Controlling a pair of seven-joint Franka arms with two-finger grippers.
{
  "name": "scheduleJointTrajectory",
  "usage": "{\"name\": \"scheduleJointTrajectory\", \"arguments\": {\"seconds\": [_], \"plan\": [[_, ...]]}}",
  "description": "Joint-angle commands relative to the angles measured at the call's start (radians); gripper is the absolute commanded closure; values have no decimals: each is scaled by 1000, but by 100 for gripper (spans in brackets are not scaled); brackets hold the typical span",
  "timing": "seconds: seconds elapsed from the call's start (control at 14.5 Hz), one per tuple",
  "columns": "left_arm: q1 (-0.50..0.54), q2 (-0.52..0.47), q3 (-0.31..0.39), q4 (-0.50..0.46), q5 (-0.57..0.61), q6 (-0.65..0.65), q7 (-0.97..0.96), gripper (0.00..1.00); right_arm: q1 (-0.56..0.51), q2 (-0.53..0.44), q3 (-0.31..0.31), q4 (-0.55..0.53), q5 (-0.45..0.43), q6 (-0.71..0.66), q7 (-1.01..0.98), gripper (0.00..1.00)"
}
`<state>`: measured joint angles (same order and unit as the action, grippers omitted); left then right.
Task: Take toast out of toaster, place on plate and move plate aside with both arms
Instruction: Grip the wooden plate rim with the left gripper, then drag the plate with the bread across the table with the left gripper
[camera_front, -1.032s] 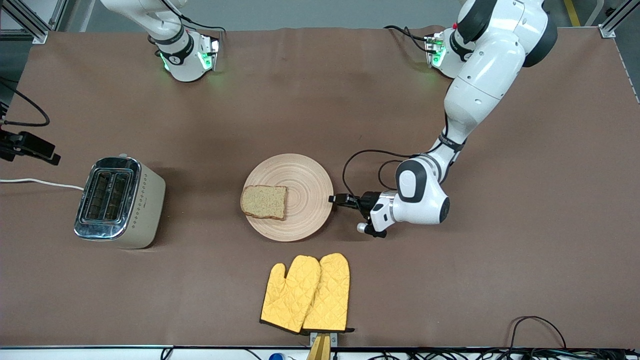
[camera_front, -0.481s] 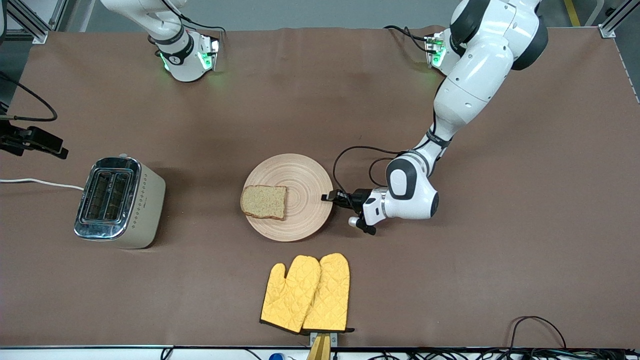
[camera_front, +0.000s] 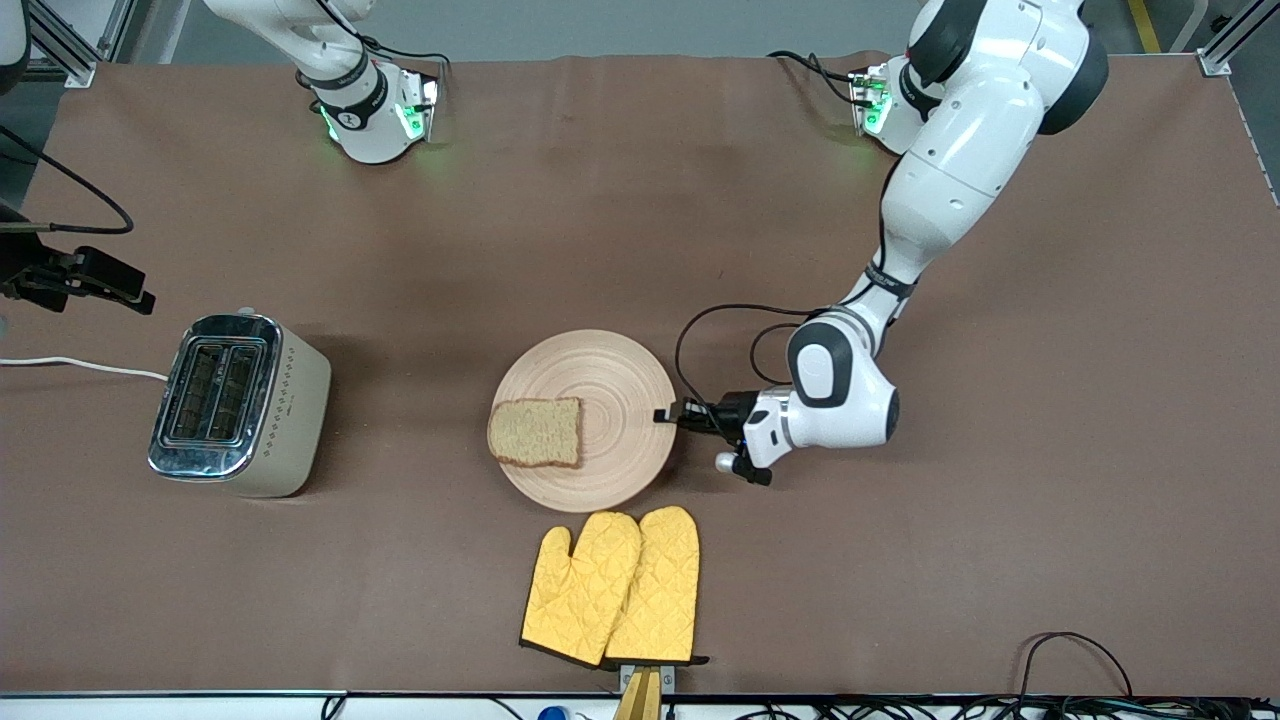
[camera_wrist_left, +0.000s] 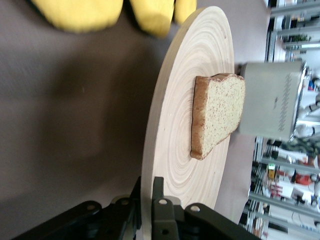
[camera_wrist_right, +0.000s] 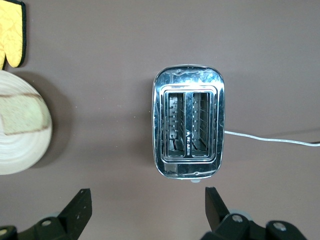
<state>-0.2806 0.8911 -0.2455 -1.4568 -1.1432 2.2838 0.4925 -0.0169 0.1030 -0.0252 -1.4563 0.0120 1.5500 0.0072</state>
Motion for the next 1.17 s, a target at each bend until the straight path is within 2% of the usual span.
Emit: {"name": "scheduleJointTrajectory", "arguments": {"seconds": [0.0, 0.34, 0.55, 0.83, 1.1], "plan": [[70, -122, -5, -23, 65, -20, -133, 100, -9, -28, 31, -35, -17, 21, 7, 0], [266, -201, -5, -22, 121, -147, -161, 100, -8, -28, 31, -35, -17, 18, 7, 0], [400, -201, -14, -19, 218, -239, -146, 100, -3, -28, 31, -35, -17, 22, 7, 0], [536, -185, -11, -20, 235, -354, -28, 100, 5, -28, 31, -35, -15, 27, 8, 0], [671, -159, -9, -33, 330, -455, 89, 100, 24, -28, 31, -35, -17, 27, 8, 0]]}}
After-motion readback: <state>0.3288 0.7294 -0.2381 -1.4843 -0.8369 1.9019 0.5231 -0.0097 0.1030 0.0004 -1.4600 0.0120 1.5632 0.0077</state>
